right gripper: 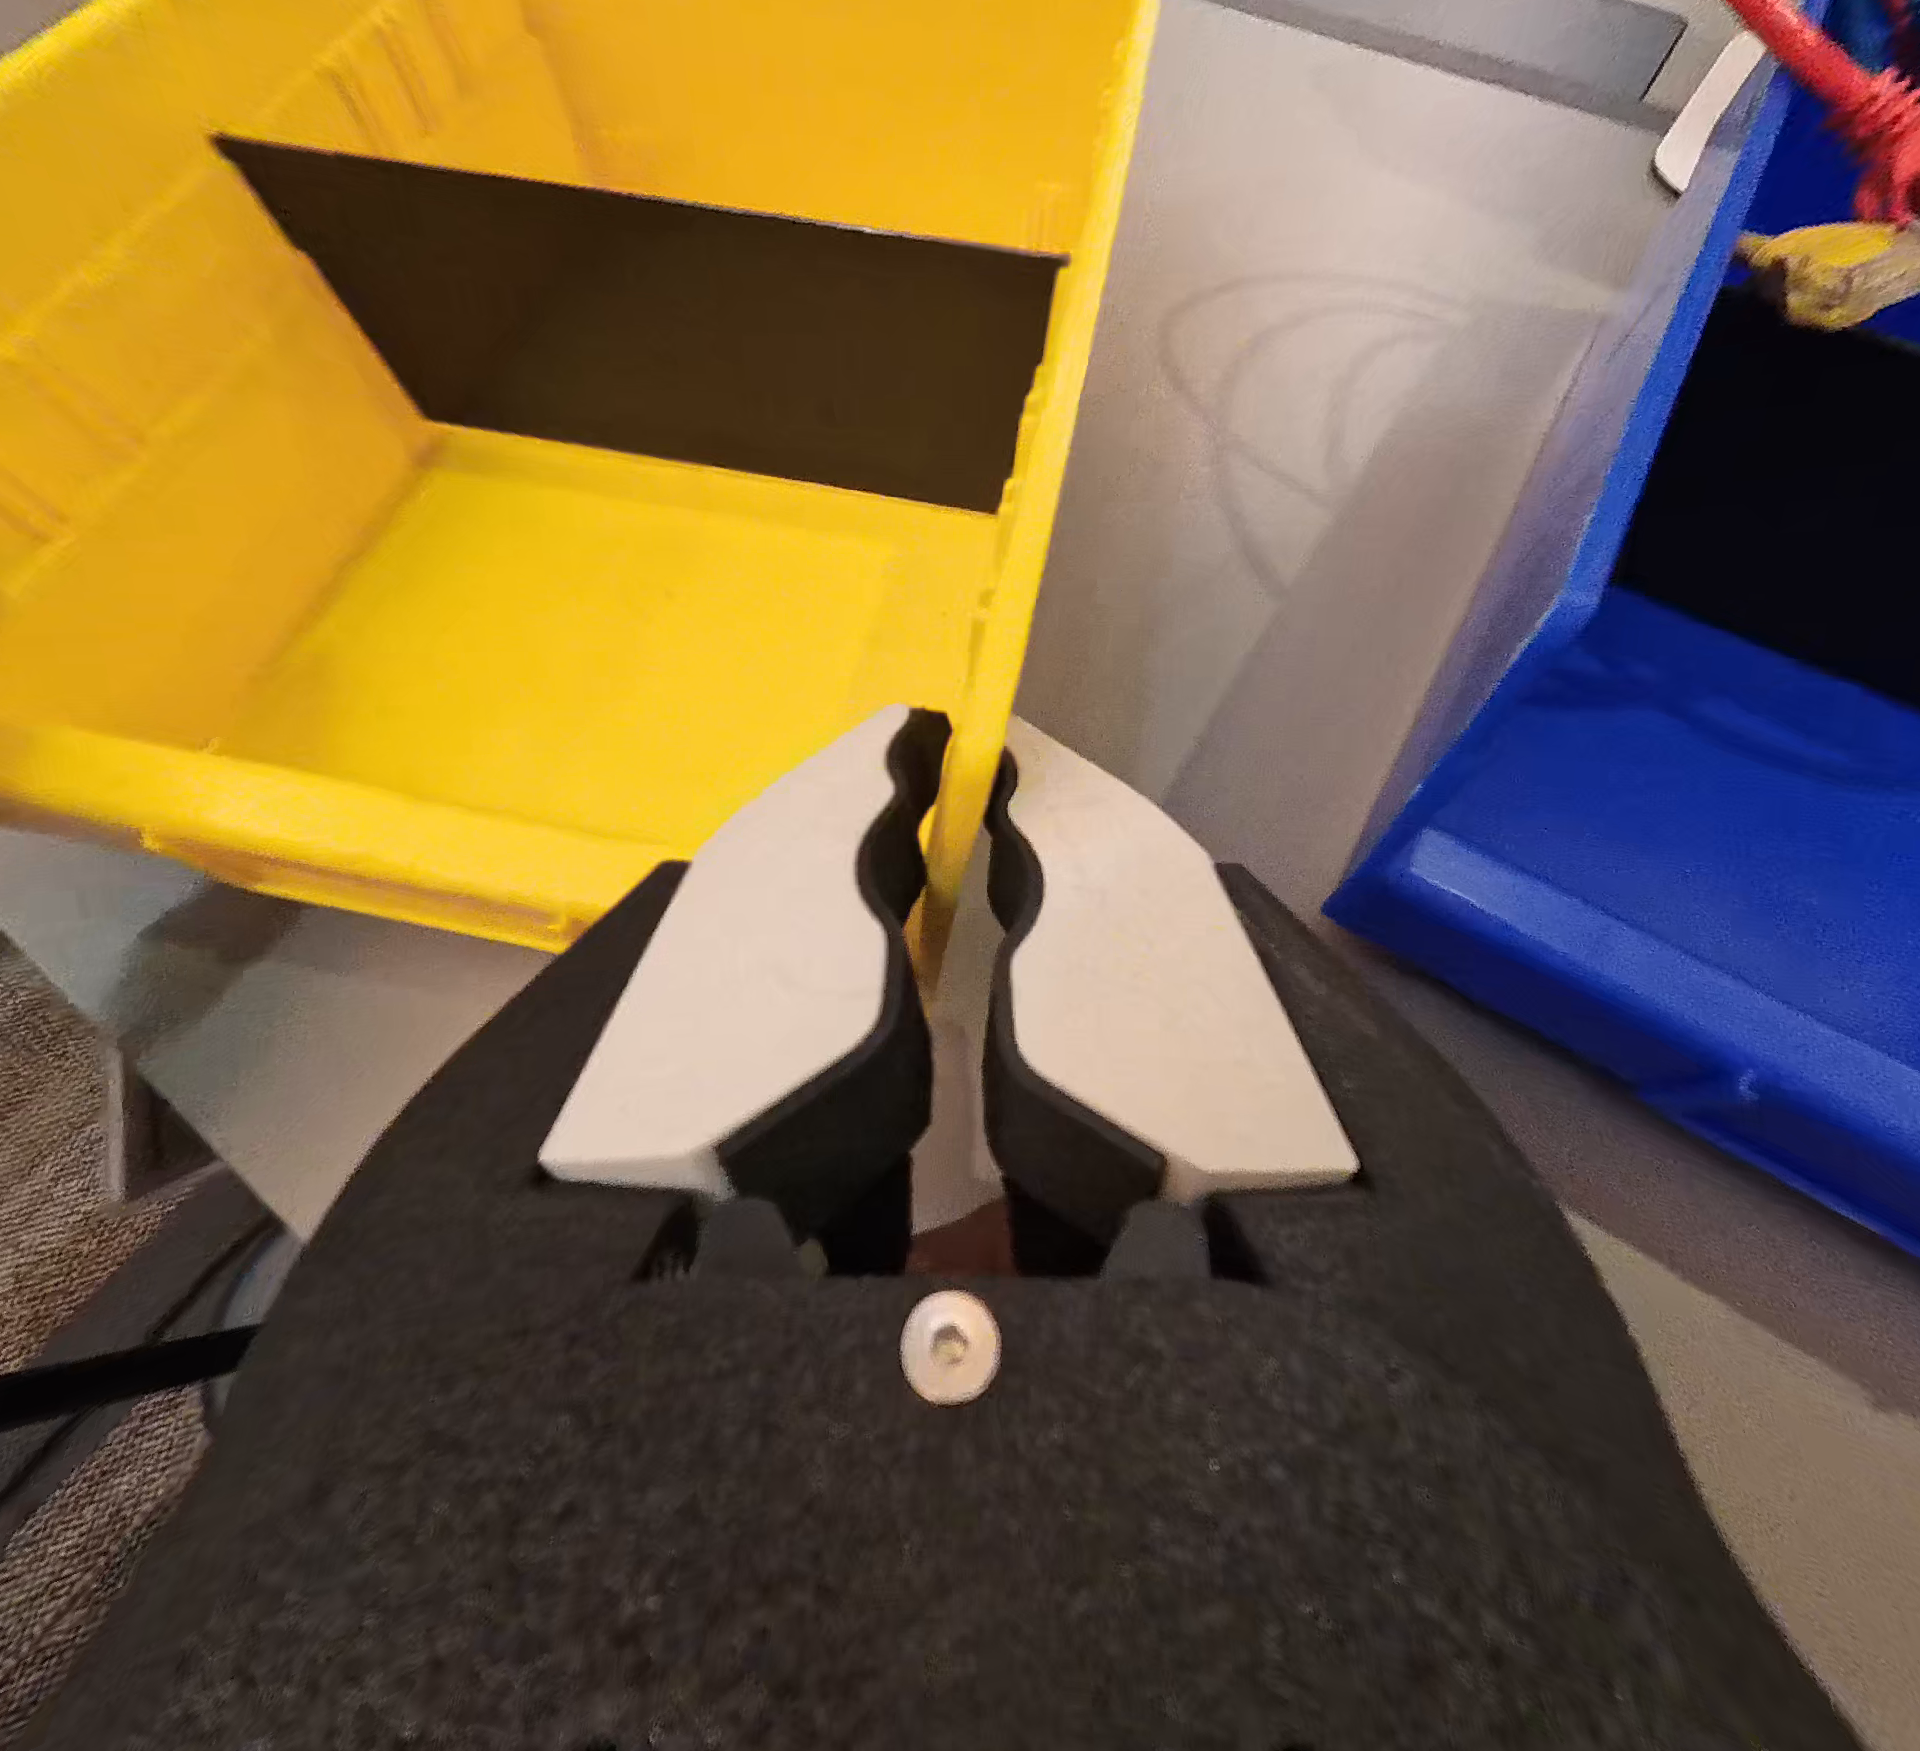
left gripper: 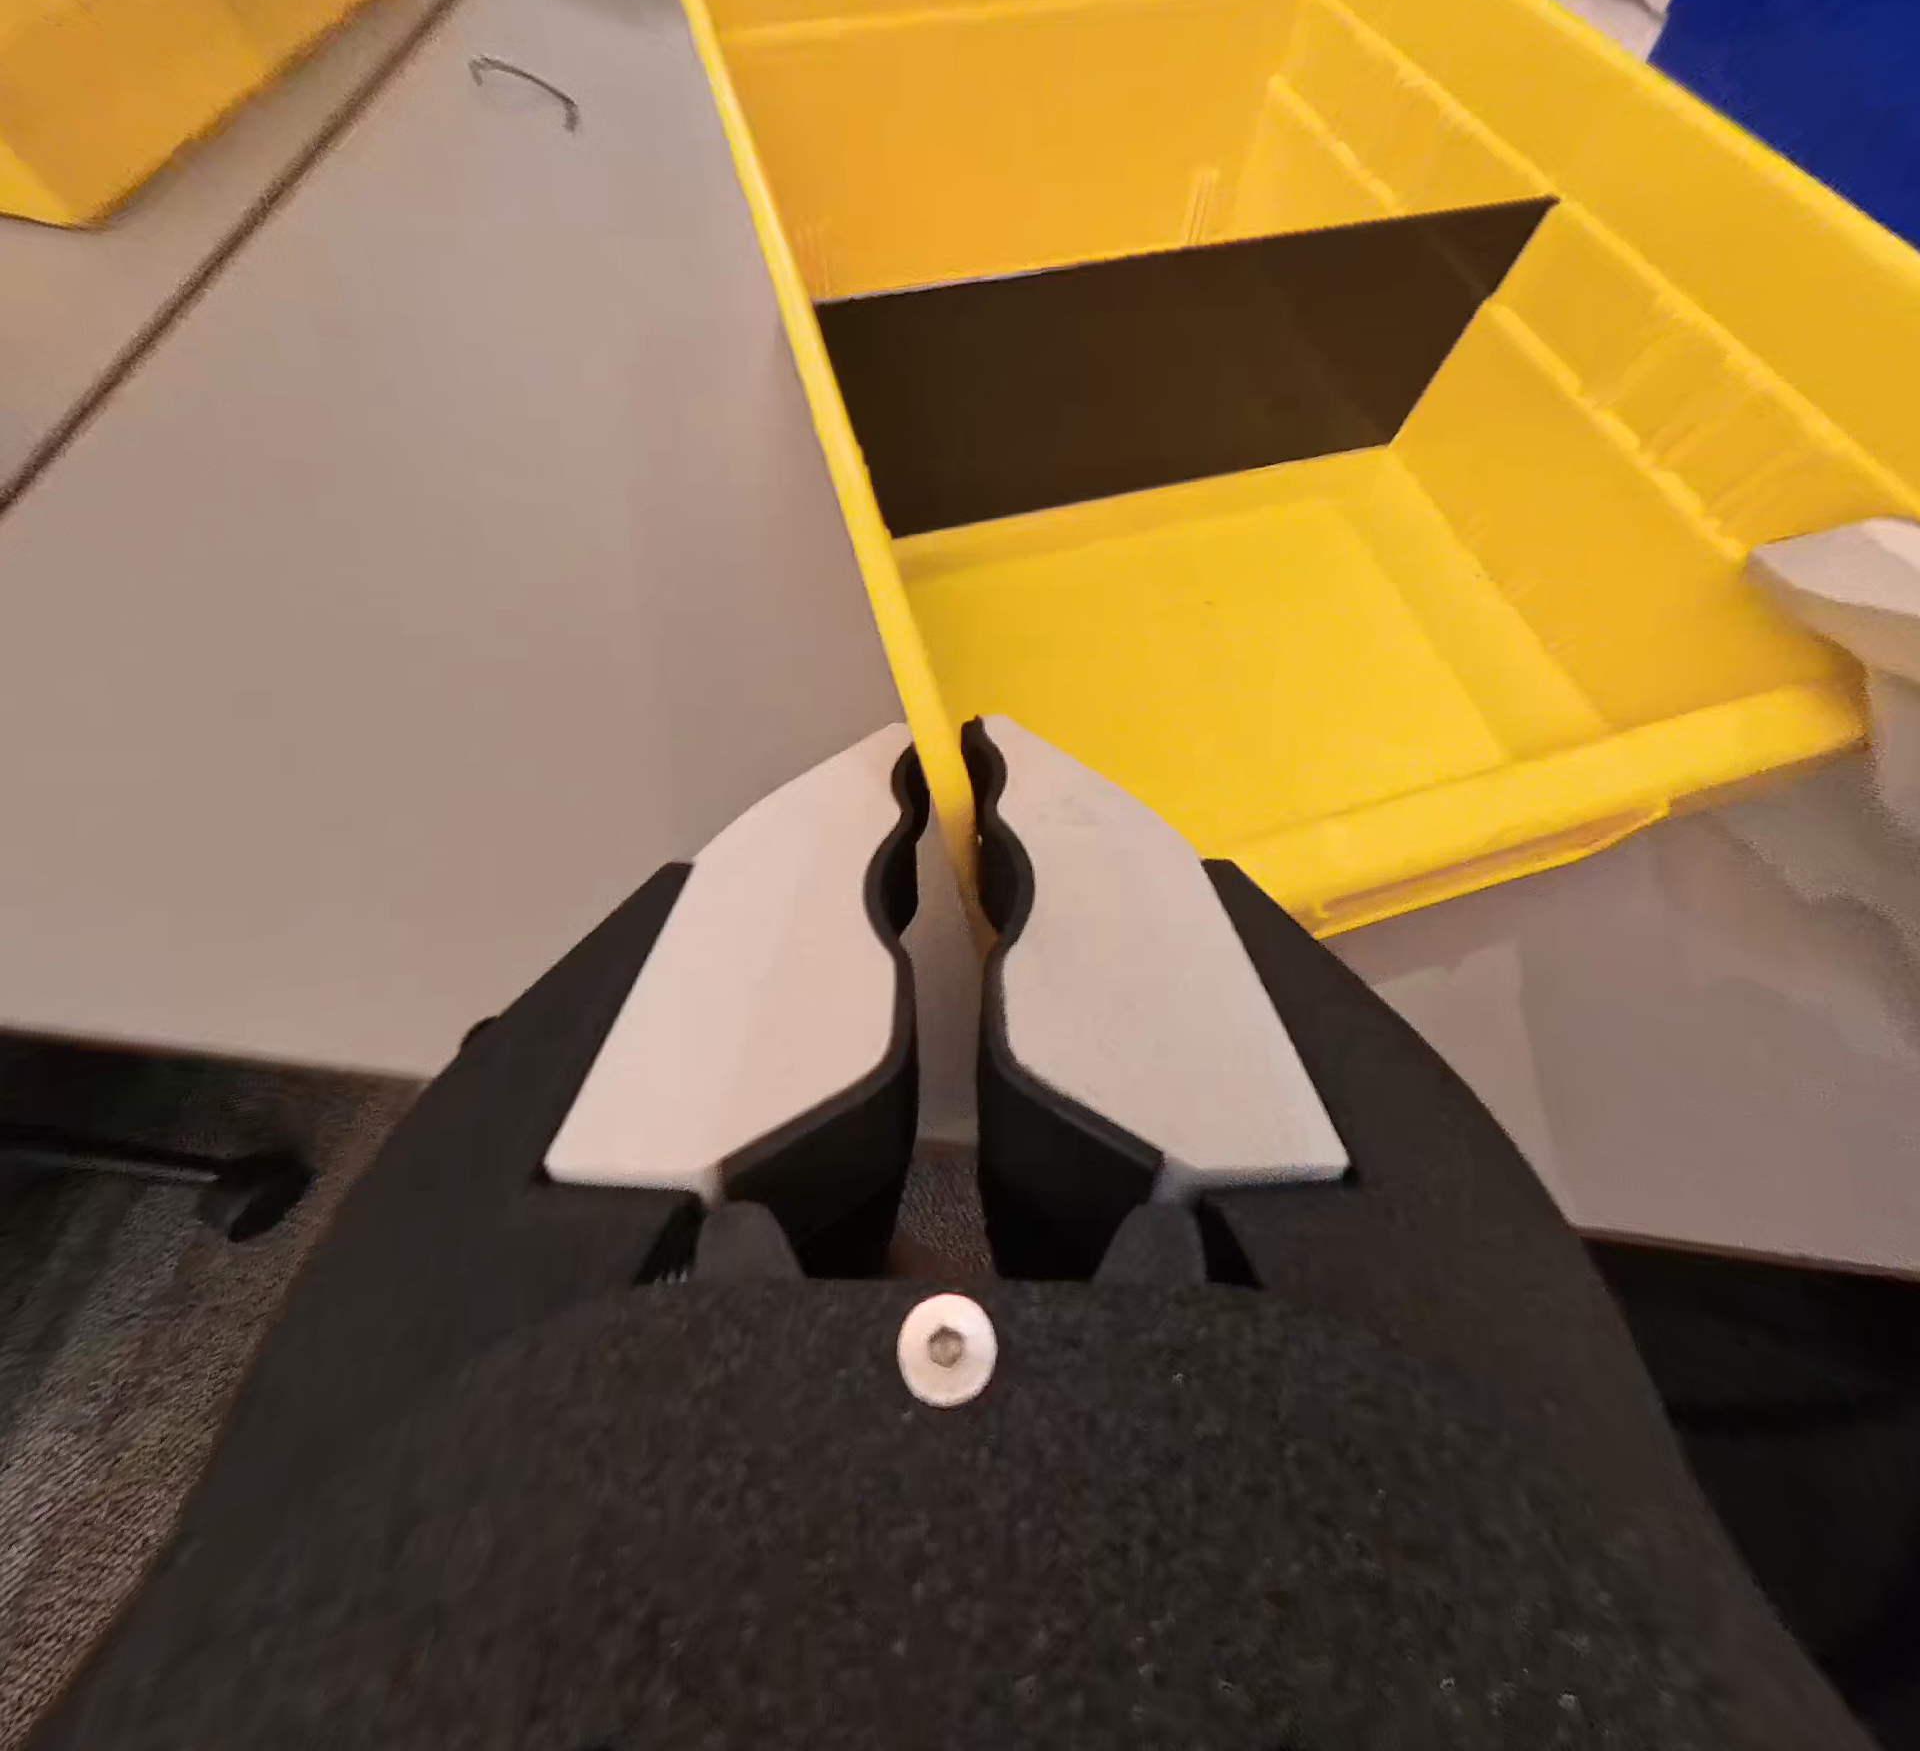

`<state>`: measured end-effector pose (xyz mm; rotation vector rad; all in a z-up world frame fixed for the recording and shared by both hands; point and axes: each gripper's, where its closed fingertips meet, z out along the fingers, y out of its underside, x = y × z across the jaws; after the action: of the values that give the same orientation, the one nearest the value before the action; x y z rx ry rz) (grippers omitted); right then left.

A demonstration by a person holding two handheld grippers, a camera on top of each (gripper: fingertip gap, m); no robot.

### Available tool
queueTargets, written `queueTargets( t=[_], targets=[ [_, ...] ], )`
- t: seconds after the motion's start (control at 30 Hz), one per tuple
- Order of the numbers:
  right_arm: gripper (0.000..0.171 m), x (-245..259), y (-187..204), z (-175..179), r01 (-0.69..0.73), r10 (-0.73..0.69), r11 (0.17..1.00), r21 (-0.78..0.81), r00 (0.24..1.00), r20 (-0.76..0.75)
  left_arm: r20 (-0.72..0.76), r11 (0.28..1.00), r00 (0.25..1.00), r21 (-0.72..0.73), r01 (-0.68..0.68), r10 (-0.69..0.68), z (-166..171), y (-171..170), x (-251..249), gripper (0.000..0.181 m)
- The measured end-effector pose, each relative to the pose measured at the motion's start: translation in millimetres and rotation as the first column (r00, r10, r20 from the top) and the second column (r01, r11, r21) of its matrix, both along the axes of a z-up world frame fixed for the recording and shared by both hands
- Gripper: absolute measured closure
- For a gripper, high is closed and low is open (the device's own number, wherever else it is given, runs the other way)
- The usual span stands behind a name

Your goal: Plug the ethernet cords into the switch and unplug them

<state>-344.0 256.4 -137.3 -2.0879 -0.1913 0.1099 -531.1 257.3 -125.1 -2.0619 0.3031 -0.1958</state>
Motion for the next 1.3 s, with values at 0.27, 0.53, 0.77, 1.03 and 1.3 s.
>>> queueTargets(
  t=[0.27, 0.53, 0.77, 1.03, 1.3],
  targets=[
    [0.167, 2.6, -20.3, 65.4, -0.061, 0.066, 0.976, 0.209, 0.998, -0.017, -0.006, 0.970, 0.993, 0.214, -0.117, 0.121, 67.6, -37.5, 3.7, 0.176],
    [0.167, 118.1, -56.1, 192.6, 0.127, -0.150, 0.857, 0.499, 0.989, 0.005, 0.048, 0.877, 0.992, 0.474, 0.082, -0.118, 186.7, -28.3, 128.3, 0.176],
    [0.167, 333.8, -130.0, 219.1, 0.488, -0.577, 0.718, 0.497, 0.816, 0.034, 0.005, 0.770, 0.863, 0.454, 0.448, -0.505, 200.1, -26.1, 375.3, 0.176],
    [0.168, 537.2, -201.6, 118.2, 0.667, -0.684, 0.682, 0.302, 0.727, -0.062, -0.025, 0.711, 0.755, 0.317, 0.628, -0.655, 105.9, -82.8, 581.2, 0.175],
    [0.168, 577.3, -166.0, 35.9, 0.623, -0.623, 0.766, 0.160, 0.780, -0.052, -0.109, 0.760, 0.788, 0.214, 0.614, -0.606, 37.0, -64.0, 603.1, 0.173]
  ],
)
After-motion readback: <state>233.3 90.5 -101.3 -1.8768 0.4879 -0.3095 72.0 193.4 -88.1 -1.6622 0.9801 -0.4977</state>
